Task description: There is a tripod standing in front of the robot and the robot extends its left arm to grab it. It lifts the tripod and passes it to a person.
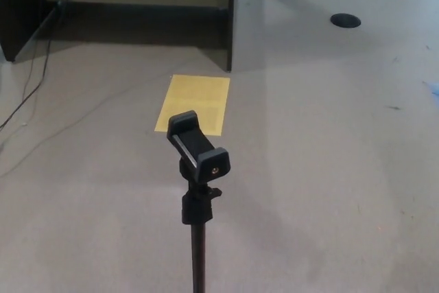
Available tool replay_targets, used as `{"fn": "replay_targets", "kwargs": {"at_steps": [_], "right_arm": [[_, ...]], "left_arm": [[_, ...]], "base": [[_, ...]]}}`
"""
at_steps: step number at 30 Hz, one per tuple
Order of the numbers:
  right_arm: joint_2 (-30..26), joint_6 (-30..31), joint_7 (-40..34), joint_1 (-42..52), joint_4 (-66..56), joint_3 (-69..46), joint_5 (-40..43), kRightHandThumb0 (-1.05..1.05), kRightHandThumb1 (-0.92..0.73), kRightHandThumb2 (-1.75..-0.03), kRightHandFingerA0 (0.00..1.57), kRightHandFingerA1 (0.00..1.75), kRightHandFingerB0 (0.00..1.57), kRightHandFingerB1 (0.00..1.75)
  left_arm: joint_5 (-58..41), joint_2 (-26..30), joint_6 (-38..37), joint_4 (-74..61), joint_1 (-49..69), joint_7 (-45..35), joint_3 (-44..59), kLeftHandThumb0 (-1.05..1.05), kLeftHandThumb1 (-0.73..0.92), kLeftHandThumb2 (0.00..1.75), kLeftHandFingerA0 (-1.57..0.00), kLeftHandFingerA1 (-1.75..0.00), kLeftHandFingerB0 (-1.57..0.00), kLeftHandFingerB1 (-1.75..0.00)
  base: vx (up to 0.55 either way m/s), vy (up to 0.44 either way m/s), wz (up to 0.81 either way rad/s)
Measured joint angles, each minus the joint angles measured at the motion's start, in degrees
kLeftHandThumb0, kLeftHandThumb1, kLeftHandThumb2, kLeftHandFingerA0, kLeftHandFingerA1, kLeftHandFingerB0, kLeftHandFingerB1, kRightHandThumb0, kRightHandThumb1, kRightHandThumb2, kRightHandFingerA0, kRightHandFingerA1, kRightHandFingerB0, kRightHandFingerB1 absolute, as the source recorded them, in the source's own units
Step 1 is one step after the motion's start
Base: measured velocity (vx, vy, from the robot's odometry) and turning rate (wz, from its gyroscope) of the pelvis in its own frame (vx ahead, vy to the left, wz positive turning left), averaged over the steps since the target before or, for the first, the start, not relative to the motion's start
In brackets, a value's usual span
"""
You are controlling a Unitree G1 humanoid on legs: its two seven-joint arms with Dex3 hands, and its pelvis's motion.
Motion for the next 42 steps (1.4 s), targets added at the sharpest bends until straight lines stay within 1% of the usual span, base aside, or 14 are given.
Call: {"fn": "replay_targets", "kwargs": {"at_steps": [1,3,7,8,17,18,21,25,28,30,33,38,40,42], "right_arm": [[0.0,-0.3,0.0,0.0,0.2,0.1,-0.1,-0.38,-0.69,-0.61,0.62,0.4,0.45,0.35],[-0.1,-0.9,0.1,0.1,0.6,0.3,-0.2,-0.39,-0.68,-0.61,0.64,0.41,0.46,0.36],[-0.2,-2.1,0.2,0.7,1.2,0.4,-0.5,-0.37,-0.7,-0.61,0.63,0.4,0.45,0.35],[-0.2,-2.3,0.2,0.7,1.2,0.4,-0.5,-0.37,-0.7,-0.6,0.63,0.4,0.45,0.35],[-0.2,-3.1,0.1,1.1,1.4,0.7,-1.4,-0.38,-0.69,-0.6,0.65,0.41,0.47,0.35],[-0.2,-3.1,0.1,1.1,1.5,0.8,-1.5,-0.38,-0.69,-0.6,0.65,0.41,0.47,0.35],[-0.2,-3.3,0.0,1.2,1.5,0.9,-1.6,-0.39,-0.68,-0.6,0.63,0.41,0.46,0.35],[-0.2,-3.4,0.0,1.3,1.4,0.9,-1.6,-0.39,-0.69,-0.61,0.62,0.4,0.46,0.35],[-0.2,-3.4,0.0,1.3,1.4,0.8,-1.6,-0.39,-0.68,-0.6,0.64,0.41,0.47,0.35],[-0.2,-3.4,0.0,1.3,1.4,0.8,-1.6,-0.39,-0.68,-0.6,0.64,0.41,0.47,0.35],[-0.2,-3.6,0.0,1.4,1.2,0.8,-1.6,-0.38,-0.69,-0.61,0.63,0.41,0.46,0.35],[-0.6,-3.9,0.0,1.4,0.9,0.7,-1.6,-0.38,-0.69,-0.61,0.63,0.41,0.46,0.35],[-0.8,-4.1,0.0,1.4,0.9,0.6,-1.6,-0.38,-0.7,-0.61,0.63,0.41,0.45,0.35],[-0.9,-4.2,0.0,1.5,0.9,0.5,-1.6,-0.38,-0.7,-0.61,0.63,0.41,0.45,0.35]], "left_arm": [[-0.4,-0.1,-0.6,0.0,0.2,-0.4,0.6,-0.22,0.46,0.95,-0.09,-0.52,-0.07,-0.5],[-1.3,-0.8,-1.8,-0.1,0.7,-1.2,2.2,-0.48,0.48,0.66,-0.14,-0.37,-0.11,-0.33],[-3.3,-2.0,-3.6,-4.9,2.9,-2.7,4.7,-0.3,0.35,0.89,-0.01,-0.49,0.0,-0.48],[-3.8,-2.4,-3.7,-6.7,3.2,-3.2,5.1,-0.55,0.41,0.68,-0.09,-0.38,-0.06,-0.27],[-8.5,-6.5,-1.5,-28.0,2.6,-9.3,5.0,-0.67,0.42,0.73,-0.12,-0.41,-0.06,-0.23],[-8.8,-6.9,-0.5,-30.8,2.0,-9.8,4.4,-0.65,0.48,0.55,-0.17,-0.33,-0.07,-0.25],[-9.5,-8.6,1.9,-35.9,0.2,-10.6,3.3,-0.62,0.39,0.76,-0.07,-0.43,-0.03,-0.21],[-10.6,-11.4,5.4,-40.8,-1.5,-11.4,2.0,-0.72,0.45,0.76,-0.07,-0.4,-0.12,-0.08],[-11.2,-12.9,8.0,-43.5,-2.6,-12.0,0.7,-0.61,0.38,0.8,-0.07,-0.44,0.0,-0.22],[-11.5,-13.6,9.8,-45.2,-3.4,-12.3,-0.2,-0.68,0.5,0.56,-0.18,-0.34,-0.05,-0.21],[-11.6,-14.7,12.7,-47.4,-4.3,-12.3,-1.3,-0.7,0.41,0.77,-0.15,-0.43,-0.05,-0.2],[-11.7,-16.9,16.5,-52.0,-4.6,-12.2,-2.8,-0.72,0.41,0.76,-0.18,-0.43,-0.06,-0.23],[-11.7,-17.5,17.6,-53.1,-4.6,-12.2,-3.4,-0.7,0.49,0.56,-0.22,-0.35,-0.05,-0.22],[-11.7,-18.0,18.4,-53.8,-4.6,-12.1,-3.7,-0.7,0.41,0.76,-0.16,-0.43,-0.05,-0.2]], "base": [[0.0,0.0,0.0],[0.0,0.0,0.0],[0.0,0.0,0.0],[0.0,0.0,0.0],[0.0,0.0,0.0],[0.0,0.0,0.0],[0.0,0.0,0.0],[0.0,0.0,0.0],[0.0,0.0,0.0],[0.0,0.0,0.0],[0.0,0.0,0.0],[0.0,0.0,0.0],[0.0,0.0,0.0],[0.0,0.0,0.0]]}}
